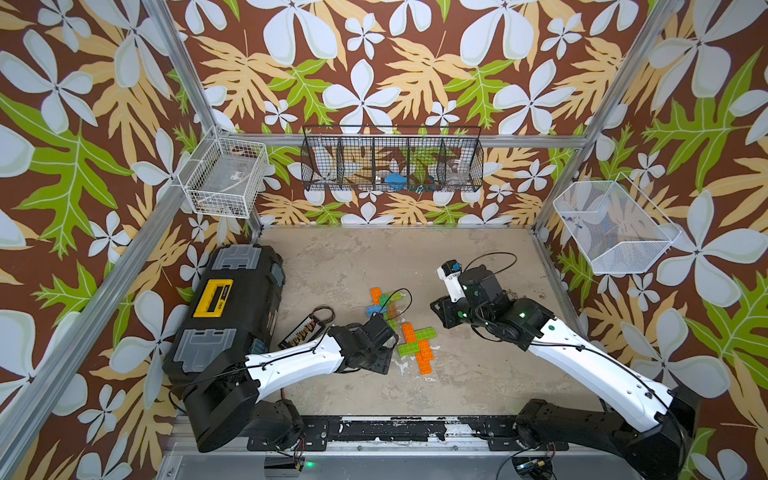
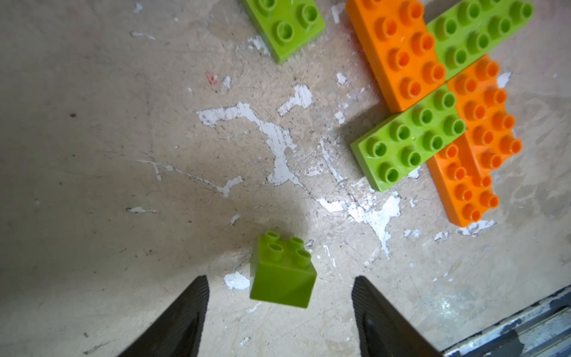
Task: Assemble a small pinwheel with lego
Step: Pick up the lego brick from the center of the board.
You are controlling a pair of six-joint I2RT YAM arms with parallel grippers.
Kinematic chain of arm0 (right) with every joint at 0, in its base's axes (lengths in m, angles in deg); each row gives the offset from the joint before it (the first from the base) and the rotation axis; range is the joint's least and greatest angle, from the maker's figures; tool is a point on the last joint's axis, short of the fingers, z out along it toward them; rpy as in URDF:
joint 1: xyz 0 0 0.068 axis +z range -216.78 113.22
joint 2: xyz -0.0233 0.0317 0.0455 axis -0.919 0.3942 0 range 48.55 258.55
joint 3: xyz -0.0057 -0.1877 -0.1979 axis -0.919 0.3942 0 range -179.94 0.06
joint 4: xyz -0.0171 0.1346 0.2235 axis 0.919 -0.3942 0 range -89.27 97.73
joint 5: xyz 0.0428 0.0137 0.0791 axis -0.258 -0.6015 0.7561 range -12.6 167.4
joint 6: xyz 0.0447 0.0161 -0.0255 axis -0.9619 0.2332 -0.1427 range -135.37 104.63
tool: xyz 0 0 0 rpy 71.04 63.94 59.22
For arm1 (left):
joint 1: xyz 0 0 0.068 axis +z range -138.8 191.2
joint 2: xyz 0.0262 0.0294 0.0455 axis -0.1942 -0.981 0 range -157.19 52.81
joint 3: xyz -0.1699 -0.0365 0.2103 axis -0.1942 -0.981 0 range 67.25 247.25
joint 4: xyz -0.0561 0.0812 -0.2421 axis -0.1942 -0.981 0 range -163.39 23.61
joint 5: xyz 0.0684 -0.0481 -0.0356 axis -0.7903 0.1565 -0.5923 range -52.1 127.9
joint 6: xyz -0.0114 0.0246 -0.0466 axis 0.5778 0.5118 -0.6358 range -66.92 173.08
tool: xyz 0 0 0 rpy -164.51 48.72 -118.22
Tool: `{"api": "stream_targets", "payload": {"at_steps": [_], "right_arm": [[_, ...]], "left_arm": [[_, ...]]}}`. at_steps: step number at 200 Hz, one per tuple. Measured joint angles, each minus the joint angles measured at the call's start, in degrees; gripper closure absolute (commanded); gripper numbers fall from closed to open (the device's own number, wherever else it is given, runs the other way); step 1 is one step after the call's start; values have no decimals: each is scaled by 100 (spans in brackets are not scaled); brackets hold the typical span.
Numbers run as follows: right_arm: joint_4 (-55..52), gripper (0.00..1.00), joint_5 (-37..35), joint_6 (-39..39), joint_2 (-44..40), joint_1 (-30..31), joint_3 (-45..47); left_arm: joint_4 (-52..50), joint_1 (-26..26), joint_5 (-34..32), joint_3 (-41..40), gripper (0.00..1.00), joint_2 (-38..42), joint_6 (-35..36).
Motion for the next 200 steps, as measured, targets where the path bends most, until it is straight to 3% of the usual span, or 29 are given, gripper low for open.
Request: {"api": "stream_targets", "payload": {"at_steps": [44, 200], "right_arm": [[118, 74, -42, 50, -162, -48, 66], [140, 75, 2, 39, -192, -48, 155]], "left_arm": [[-4, -105, 105, 2, 38, -328, 109], [37, -118, 103, 55, 52, -669, 227]]}}
